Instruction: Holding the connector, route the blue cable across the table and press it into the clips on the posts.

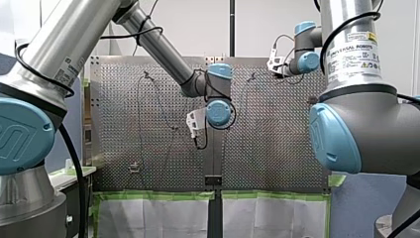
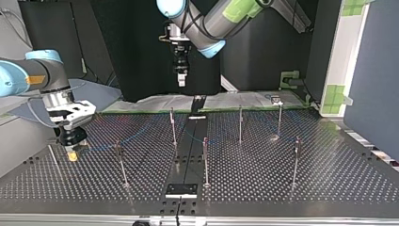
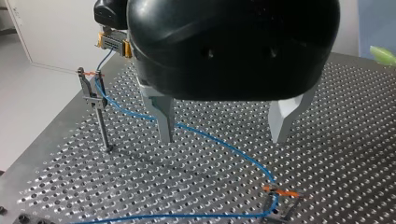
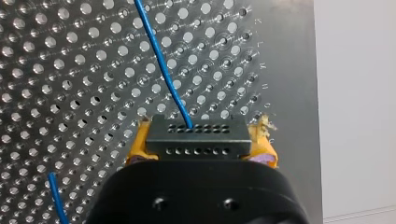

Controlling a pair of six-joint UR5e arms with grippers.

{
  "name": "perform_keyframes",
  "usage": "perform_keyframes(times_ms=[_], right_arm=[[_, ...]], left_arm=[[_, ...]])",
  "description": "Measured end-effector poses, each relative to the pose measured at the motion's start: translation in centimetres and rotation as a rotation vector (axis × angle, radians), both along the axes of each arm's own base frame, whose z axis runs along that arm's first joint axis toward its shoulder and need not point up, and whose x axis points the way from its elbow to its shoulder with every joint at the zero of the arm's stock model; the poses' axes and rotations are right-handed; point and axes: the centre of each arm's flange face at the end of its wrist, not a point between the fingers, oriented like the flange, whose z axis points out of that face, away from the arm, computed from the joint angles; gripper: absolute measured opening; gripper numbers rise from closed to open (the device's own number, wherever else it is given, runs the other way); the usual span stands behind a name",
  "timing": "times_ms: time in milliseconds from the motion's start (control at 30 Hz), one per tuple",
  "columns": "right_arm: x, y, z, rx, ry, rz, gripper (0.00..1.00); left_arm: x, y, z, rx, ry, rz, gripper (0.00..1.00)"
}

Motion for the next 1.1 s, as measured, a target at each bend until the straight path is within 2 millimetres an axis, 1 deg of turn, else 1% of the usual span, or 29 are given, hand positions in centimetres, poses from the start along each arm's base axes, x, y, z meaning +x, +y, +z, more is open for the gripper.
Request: perform_keyframes(times_ms=[300,467,567,733,967,1100], right_arm=[[-0.1,-0.1,0.0,-0.002,0.002,-0.003,0.01],[-0.2,-0.1,0.0,-0.003,0.002,-0.004,0.01],[-0.2,-0.1,0.0,-0.004,0.002,-0.004,0.01],[-0.2,-0.2,0.0,-0.004,0.002,-0.005,0.01],[-0.4,-0.2,-0.1,-0.003,0.002,-0.007,0.01],[-0.4,-0.3,-0.1,-0.002,0.003,-0.009,0.01]], left_arm=[[-1.2,1.5,-2.3,-0.007,0.0,0.002,1.0],[-1.3,2.4,-3.4,-0.034,0.002,-0.005,1.0],[-1.0,3.2,-4.1,-0.058,0.004,-0.01,1.0],[-0.1,5.3,-5.4,-0.088,0.006,-0.007,1.0],[0.8,8.2,-6.7,-0.116,0.004,0.039,1.0],[1.3,10.3,-7.6,-0.118,0.001,0.077,1.0]])
